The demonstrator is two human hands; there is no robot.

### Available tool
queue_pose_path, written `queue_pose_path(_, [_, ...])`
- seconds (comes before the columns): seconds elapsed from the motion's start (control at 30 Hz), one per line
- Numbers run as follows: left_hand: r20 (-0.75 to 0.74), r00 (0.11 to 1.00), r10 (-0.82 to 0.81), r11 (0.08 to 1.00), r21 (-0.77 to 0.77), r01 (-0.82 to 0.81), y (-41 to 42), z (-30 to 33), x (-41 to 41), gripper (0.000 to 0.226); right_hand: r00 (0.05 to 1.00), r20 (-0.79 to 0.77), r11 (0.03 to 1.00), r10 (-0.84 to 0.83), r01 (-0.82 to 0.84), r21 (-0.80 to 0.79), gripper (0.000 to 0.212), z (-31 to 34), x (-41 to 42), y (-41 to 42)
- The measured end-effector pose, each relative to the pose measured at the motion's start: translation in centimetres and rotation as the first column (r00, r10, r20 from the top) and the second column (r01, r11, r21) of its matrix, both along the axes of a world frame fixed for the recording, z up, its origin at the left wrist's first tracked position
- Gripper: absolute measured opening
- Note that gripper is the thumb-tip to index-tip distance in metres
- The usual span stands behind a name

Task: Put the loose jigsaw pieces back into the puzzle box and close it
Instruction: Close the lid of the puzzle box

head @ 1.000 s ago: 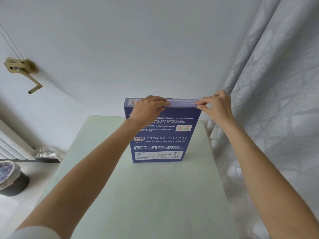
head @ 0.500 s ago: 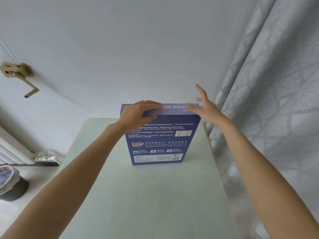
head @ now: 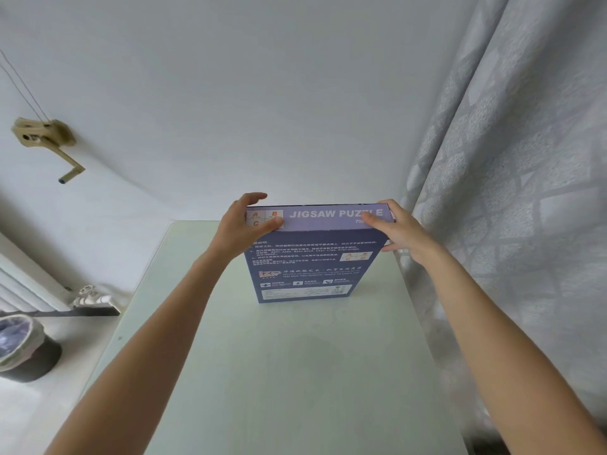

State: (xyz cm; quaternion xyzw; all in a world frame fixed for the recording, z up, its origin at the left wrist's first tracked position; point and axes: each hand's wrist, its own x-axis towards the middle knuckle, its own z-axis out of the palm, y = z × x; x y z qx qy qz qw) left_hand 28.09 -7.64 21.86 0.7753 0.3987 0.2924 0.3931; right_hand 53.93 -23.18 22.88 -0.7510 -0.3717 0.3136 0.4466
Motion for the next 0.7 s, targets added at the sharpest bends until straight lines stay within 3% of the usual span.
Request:
queue_pose_path(0.07, [-0.005,0.998,0.056,0.996,-0.067,-0.056,-0.5,0.0,-0.3,0.079,1.0,-0.004,1.0,0.005,-0.005,-0.028,0.042,0.1,-0.3,-0.4])
queue_pose_path(0.13, [-0.163,0.974,0.159,0.986,-0.017,-0.164,-1.0,0.0,-0.8,0.087,0.999,0.033,0.998,0.013,-0.011,-0.062,0.043,0.2,-0.7,-0.8])
queue_pose_path(0.23, [-0.275,0.94,0.203,0.977,-0.001,-0.212,-1.0,0.4,-1.4,0.076,1.0,0.025,1.0,-0.014,0.014,0.002,0.042,0.3,-1.6,-1.0])
queue_pose_path(0.37, [-0.024,0.977,0.21,0.966,-0.15,-0.211,-0.9,0.9,-1.7,0.062,1.0,-0.022,0.994,-0.02,0.022,0.104,0.037,0.7,-2.7,-1.2])
queue_pose_path(0.5, [0.189,0.944,0.271,0.925,-0.324,-0.2,-1.0,0.0,-2.1,0.049,0.984,-0.153,0.98,-0.095,0.119,0.161,0.028,-0.6,-3.3,-1.3])
queue_pose_path(0.7, [0.239,0.925,0.295,0.864,-0.479,-0.152,-0.8,-4.3,-3.7,0.017,0.955,-0.253,0.967,-0.156,0.2,0.16,0.019,-5.6,-4.8,-1.2])
